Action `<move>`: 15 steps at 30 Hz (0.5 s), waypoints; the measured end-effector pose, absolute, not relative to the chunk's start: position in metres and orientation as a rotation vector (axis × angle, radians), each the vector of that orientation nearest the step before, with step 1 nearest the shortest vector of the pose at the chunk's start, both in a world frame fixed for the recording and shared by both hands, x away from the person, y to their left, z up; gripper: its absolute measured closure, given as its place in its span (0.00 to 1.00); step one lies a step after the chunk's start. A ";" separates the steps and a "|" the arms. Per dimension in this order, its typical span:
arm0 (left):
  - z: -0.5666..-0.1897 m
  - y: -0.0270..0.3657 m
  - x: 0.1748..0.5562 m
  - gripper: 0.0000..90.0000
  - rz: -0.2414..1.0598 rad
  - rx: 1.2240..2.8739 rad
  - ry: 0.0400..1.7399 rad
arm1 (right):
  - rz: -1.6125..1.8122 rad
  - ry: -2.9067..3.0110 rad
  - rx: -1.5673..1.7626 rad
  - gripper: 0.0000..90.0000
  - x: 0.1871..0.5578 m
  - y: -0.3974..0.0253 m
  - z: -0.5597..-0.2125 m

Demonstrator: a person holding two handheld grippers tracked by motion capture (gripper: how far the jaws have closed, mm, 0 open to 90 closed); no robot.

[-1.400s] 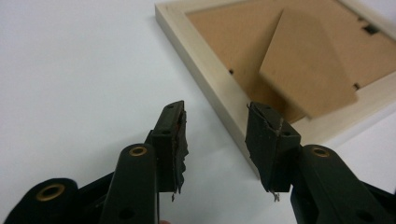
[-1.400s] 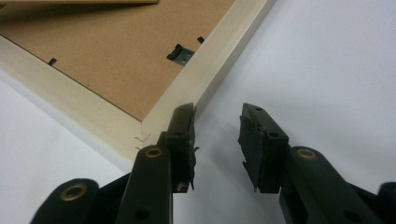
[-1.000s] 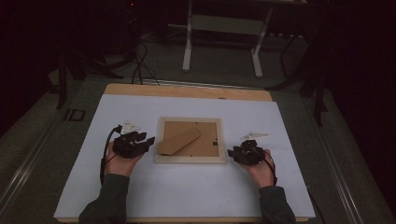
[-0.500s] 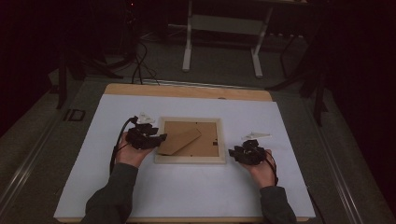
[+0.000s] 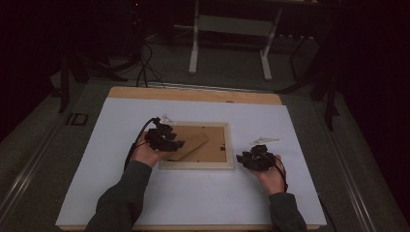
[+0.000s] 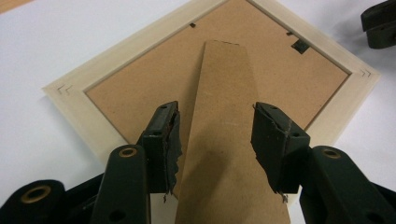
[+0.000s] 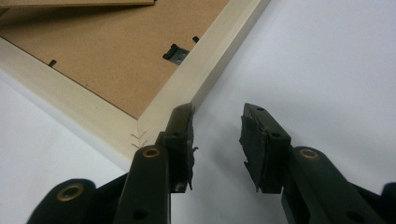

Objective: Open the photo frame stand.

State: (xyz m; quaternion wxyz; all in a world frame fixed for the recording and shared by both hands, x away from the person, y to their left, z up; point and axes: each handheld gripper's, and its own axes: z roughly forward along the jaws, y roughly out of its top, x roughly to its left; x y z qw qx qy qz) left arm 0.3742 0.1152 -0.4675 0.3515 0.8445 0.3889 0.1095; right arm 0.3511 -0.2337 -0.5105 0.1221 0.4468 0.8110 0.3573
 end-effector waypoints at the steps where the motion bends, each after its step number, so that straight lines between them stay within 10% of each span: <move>1: -0.468 0.114 0.375 0.59 0.283 2.190 1.002 | 1.042 2.366 1.303 0.71 0.351 -0.234 -0.511; 15: -0.480 0.102 0.391 0.59 0.245 2.228 1.024 | 1.041 2.373 1.300 0.70 0.351 -0.233 -0.511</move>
